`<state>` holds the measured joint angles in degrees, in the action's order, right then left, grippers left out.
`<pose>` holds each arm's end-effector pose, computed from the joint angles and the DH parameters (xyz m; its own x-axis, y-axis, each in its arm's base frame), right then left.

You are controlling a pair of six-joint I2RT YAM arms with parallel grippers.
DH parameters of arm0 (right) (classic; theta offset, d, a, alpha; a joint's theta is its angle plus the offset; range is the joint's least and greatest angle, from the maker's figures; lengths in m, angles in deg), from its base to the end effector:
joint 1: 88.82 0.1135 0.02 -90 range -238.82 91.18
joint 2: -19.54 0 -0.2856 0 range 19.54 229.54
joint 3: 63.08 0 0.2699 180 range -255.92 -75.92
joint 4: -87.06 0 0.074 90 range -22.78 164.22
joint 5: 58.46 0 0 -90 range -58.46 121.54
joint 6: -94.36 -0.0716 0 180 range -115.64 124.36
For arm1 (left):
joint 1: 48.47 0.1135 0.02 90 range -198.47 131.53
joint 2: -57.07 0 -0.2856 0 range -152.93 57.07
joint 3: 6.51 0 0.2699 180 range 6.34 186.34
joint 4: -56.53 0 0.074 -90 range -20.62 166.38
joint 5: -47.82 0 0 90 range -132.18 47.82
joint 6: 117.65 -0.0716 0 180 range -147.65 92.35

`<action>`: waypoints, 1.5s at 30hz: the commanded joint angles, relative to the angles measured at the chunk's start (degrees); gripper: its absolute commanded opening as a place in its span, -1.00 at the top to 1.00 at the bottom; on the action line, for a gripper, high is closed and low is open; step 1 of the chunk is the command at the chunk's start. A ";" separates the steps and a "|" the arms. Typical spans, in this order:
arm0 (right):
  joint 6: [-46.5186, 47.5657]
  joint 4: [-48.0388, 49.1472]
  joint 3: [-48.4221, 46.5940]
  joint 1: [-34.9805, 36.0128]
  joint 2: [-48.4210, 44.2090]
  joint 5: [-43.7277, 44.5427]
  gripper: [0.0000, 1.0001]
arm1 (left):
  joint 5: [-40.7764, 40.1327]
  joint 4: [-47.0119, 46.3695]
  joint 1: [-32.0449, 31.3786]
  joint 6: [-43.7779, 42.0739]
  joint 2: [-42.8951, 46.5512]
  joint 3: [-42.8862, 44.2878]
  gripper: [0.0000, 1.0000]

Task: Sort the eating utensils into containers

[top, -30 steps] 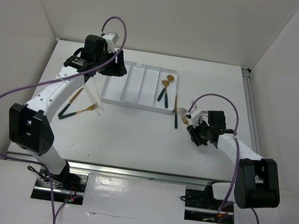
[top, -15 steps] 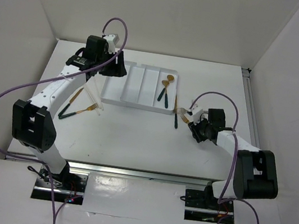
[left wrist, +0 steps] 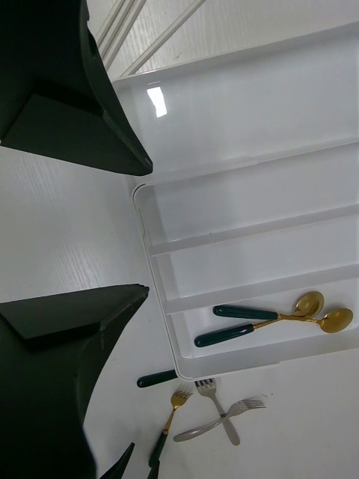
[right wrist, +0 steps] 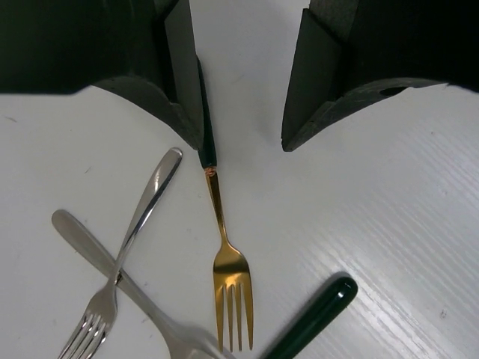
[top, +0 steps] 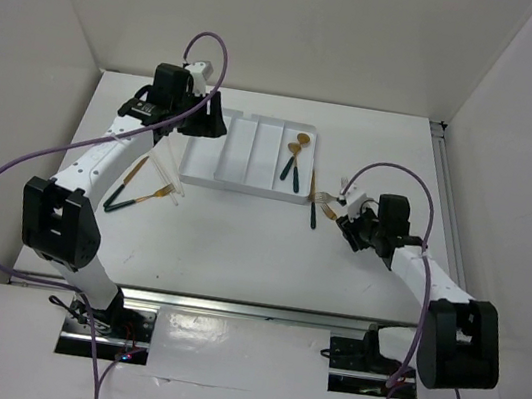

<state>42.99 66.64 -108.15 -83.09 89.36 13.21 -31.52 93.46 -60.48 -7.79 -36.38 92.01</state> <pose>0.2631 0.0490 0.1679 -0.3544 -0.6311 -0.6900 -0.6869 0.6764 -0.2659 0.4165 -0.1021 0.3462 -0.6073 -0.2121 -0.7657 0.1615 0.9106 -0.3804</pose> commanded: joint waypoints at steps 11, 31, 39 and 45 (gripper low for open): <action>-1.89 0.54 -8.29 -3.18 15.07 2.86 -0.18 | 1.03 -0.96 0.85 0.62 -0.33 2.05 -0.47; 4.61 -14.66 -13.12 -3.19 26.96 -2.41 1.00 | 1.65 -0.43 2.96 0.62 0.19 0.21 -0.44; 0.58 -20.38 -16.81 -3.19 6.49 -18.38 1.00 | 1.65 -2.28 2.96 0.62 6.69 -8.92 -0.44; -15.99 -12.13 -24.62 4.54 9.08 -21.66 1.00 | -3.17 -2.99 2.96 0.62 11.10 -11.58 -0.49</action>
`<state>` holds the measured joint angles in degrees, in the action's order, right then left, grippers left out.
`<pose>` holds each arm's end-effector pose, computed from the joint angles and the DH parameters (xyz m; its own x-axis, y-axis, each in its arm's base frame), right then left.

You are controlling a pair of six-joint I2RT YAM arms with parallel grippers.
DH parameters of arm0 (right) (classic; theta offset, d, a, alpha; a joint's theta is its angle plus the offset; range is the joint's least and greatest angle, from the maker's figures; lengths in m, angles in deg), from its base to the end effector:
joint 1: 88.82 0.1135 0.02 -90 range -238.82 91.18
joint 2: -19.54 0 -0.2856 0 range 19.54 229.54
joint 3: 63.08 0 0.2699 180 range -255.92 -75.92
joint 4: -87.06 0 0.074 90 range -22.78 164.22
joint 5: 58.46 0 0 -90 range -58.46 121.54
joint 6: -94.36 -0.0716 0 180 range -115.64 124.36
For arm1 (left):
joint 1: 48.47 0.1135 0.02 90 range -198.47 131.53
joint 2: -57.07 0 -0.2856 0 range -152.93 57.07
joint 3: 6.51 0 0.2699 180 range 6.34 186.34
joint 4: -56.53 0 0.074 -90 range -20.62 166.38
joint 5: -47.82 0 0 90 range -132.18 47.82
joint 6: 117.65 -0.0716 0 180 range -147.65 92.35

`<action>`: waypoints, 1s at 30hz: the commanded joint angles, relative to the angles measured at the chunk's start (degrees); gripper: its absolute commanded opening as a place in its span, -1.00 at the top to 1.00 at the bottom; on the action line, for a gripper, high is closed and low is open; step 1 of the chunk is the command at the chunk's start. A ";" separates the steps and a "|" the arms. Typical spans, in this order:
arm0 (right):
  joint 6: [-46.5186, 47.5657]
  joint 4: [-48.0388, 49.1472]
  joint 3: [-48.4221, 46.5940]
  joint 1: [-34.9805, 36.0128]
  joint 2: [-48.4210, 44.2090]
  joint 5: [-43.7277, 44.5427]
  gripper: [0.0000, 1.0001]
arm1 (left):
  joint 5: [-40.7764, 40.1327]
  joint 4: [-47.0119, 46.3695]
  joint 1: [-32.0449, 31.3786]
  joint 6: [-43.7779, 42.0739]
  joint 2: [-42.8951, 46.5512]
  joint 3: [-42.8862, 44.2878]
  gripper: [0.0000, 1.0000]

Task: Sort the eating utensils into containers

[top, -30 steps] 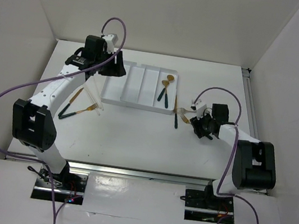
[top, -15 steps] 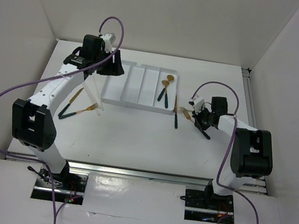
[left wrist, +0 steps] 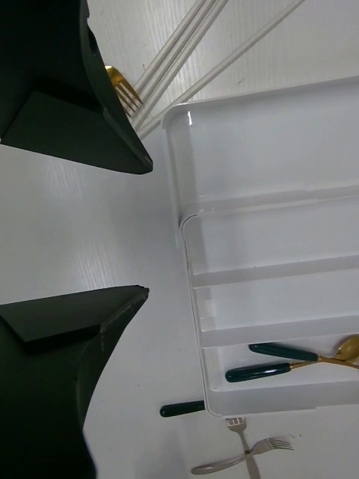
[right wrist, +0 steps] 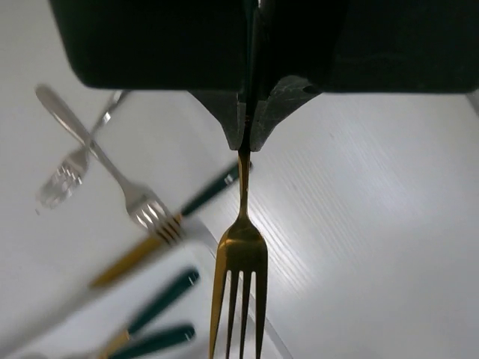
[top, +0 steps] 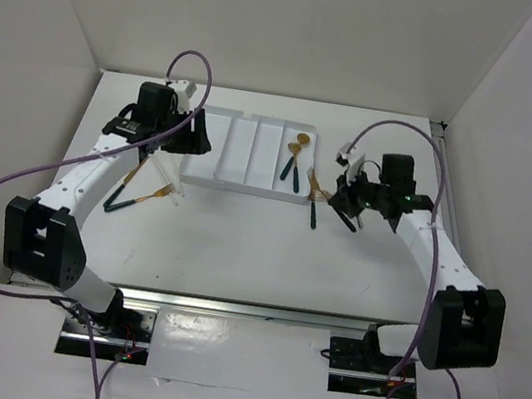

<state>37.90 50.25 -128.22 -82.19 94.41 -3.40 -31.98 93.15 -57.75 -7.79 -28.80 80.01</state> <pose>0.2960 0.0757 0.2473 -0.3325 -0.4946 -0.8030 -0.8034 0.5945 -0.0336 0.3791 -0.0748 0.3166 -0.6472 -0.2330 -0.7259 0.0854 0.9240 -0.3728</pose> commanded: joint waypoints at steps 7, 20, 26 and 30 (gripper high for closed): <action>-40.50 14.20 -28.51 7.96 25.04 -8.03 1.00 | -17.64 0.40 0.84 0.45 5.35 1.74 -0.52; -72.11 20.18 -50.53 10.24 52.39 -6.29 1.00 | -19.07 3.92 7.78 -1.75 8.87 -1.15 -0.71; -74.58 20.71 -53.70 11.46 57.93 -5.06 1.00 | -18.02 4.97 9.63 -2.28 8.87 -1.16 -0.71; -75.11 21.24 -55.45 12.00 60.21 -5.05 1.00 | -17.40 5.49 10.77 -2.28 9.40 -1.68 -0.71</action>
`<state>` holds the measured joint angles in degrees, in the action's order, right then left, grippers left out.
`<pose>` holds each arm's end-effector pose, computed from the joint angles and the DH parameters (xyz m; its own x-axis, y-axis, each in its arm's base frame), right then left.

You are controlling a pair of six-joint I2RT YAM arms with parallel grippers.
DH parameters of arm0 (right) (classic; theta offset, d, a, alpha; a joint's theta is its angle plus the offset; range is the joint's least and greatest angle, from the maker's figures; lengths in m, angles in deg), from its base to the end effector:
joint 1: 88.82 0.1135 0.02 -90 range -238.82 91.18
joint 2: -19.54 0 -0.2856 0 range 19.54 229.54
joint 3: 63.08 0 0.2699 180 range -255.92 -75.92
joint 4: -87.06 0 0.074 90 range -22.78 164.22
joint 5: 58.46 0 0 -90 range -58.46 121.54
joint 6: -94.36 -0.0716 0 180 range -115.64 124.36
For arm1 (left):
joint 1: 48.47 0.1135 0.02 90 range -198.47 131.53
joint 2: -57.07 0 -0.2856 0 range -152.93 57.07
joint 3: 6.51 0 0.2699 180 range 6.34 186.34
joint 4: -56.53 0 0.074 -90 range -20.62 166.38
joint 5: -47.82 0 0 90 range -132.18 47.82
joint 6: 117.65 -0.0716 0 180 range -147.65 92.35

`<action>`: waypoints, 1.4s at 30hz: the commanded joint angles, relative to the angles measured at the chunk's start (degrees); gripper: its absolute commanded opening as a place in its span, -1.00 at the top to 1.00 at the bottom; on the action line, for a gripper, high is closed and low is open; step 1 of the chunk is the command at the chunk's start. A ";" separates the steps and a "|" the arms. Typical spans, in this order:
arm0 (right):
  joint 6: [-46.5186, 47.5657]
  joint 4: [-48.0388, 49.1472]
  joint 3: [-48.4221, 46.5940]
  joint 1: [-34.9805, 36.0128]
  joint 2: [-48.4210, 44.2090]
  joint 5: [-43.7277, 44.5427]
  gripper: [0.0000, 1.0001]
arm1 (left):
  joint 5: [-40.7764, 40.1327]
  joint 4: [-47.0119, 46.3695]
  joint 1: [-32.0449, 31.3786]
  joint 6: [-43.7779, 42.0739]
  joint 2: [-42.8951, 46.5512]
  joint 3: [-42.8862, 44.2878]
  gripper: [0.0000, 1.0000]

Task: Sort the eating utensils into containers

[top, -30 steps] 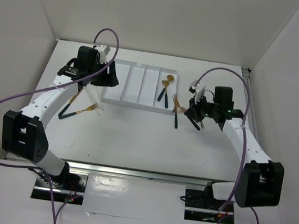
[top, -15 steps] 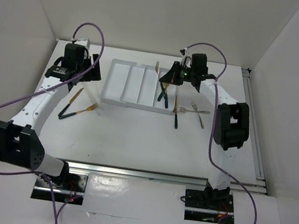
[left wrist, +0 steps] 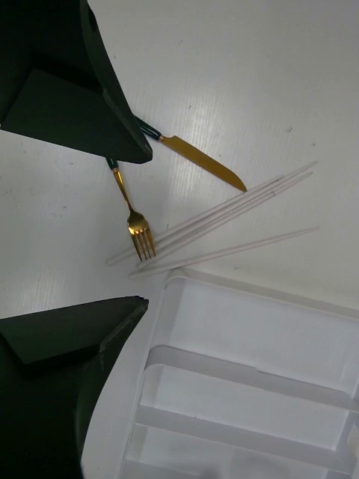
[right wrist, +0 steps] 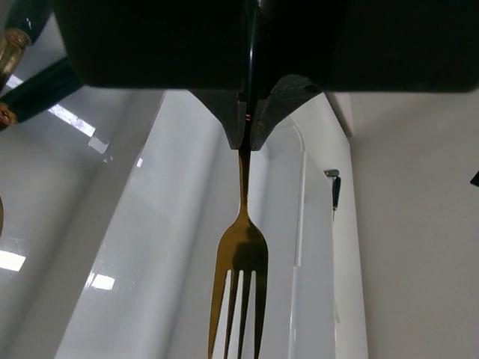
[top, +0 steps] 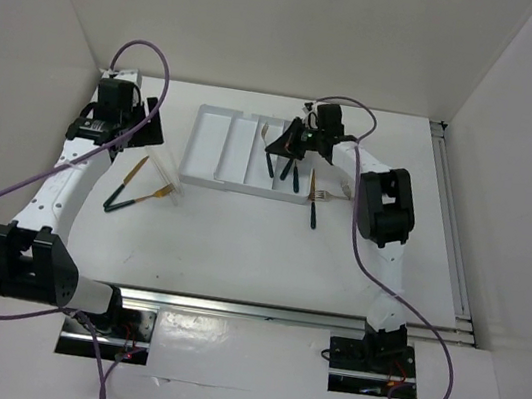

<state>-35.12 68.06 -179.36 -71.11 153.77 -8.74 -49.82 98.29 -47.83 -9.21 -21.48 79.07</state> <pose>0.5373 0.2202 0.1576 -0.9025 0.2210 -0.3697 -0.1949 0.5559 0.8081 0.3502 0.0134 0.3439 -0.5024 -0.3191 -0.8036 -0.2943 0.9370 -0.1881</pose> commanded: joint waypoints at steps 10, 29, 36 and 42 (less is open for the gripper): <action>-0.25 4.48 -4.40 0.92 3.40 -0.07 0.34 | 1.83 0.36 1.38 -1.99 3.21 -3.20 -0.79; 21.46 0.81 6.85 -4.00 -16.19 -3.32 -0.19 | 19.16 8.10 2.43 -48.22 -1.86 -17.09 -0.39; 26.82 -0.97 10.54 -6.73 -21.20 -4.90 -0.19 | 19.33 8.18 3.57 -59.30 -10.92 -13.06 -0.39; 27.88 -1.49 13.35 -7.96 -23.40 -4.90 -0.19 | 20.38 7.57 5.51 -61.06 -17.78 -9.37 -0.44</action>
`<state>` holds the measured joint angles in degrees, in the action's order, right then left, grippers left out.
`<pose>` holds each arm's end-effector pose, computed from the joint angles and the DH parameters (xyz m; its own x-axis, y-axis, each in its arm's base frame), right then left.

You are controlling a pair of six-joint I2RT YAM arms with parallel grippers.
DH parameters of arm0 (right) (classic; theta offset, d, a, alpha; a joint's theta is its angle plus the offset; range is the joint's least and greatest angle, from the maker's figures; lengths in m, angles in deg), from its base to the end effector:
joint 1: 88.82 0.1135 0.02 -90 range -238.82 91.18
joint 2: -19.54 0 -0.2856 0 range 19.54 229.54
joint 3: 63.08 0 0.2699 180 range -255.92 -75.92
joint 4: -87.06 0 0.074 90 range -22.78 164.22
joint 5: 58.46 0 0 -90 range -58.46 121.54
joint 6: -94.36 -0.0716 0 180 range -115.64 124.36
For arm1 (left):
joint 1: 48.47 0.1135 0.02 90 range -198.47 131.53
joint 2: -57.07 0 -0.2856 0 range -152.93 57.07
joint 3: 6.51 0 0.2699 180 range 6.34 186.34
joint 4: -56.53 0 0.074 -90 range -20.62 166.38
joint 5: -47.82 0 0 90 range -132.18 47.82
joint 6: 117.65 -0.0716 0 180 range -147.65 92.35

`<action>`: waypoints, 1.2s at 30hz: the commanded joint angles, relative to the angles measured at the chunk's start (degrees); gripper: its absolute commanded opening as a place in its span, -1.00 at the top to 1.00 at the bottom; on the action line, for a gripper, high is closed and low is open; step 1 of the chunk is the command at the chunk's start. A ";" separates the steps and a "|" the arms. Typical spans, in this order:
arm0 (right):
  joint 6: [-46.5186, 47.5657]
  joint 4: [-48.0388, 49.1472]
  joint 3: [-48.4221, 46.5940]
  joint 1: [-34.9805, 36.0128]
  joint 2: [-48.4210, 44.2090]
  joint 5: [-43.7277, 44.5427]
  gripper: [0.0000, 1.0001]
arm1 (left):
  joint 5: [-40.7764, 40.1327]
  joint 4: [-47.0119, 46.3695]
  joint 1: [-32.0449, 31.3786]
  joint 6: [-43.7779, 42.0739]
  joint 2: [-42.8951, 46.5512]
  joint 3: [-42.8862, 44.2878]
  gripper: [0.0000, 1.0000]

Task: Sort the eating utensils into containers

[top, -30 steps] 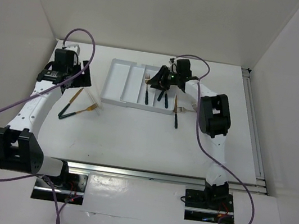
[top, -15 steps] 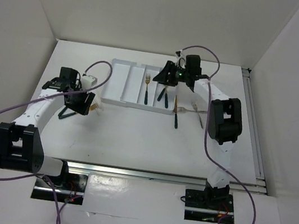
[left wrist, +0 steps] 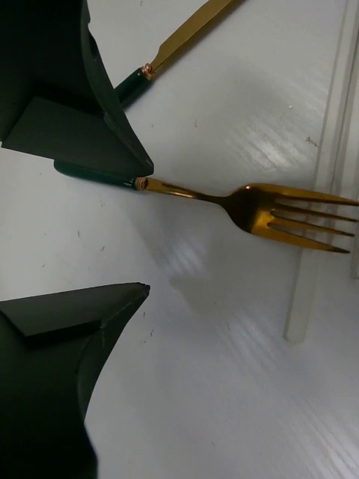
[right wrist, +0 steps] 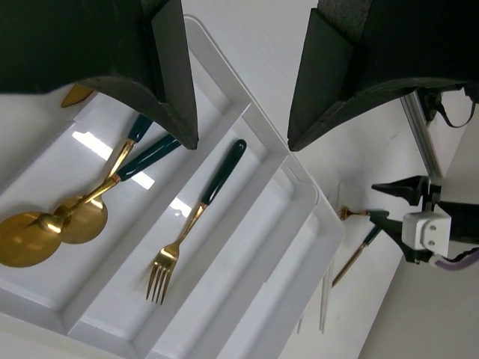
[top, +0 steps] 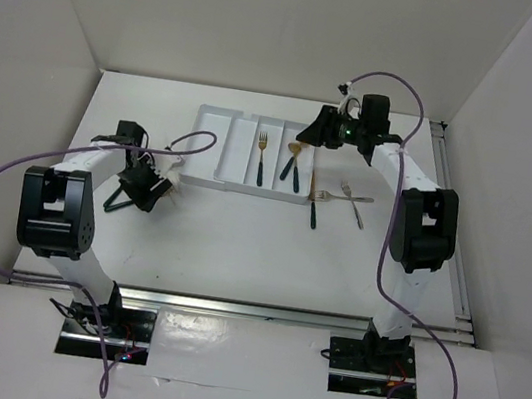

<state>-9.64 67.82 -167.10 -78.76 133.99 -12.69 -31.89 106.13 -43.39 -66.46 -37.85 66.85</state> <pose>0.4959 0.1387 0.2626 -0.6476 0.0612 -0.7595 -0.5826 0.6028 0.5452 0.3419 0.0176 0.1622 -0.7532 0.5521 -0.3576 0.5677 0.8202 0.0707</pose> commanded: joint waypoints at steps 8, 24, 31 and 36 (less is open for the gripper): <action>2.93 -2.31 1.09 -1.97 -3.10 -1.56 -0.16 | 2.98 -1.33 4.23 -4.96 -5.36 3.39 -0.35; 6.79 -8.72 -4.71 -3.65 -0.11 -2.09 0.03 | 4.66 0.78 8.45 -5.40 -11.79 4.35 1.00; 8.64 -9.25 -2.44 -4.79 -2.48 -0.34 0.17 | 12.98 5.41 8.45 -2.69 -5.29 5.22 1.00; 10.22 -7.41 2.66 -5.40 -5.29 0.81 0.16 | 20.91 10.44 8.45 3.55 1.91 11.02 1.00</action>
<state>-1.64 59.36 -166.38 -83.41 133.05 -12.58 -19.83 112.27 -34.96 -66.81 -42.00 73.21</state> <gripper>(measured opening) 0.413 0.038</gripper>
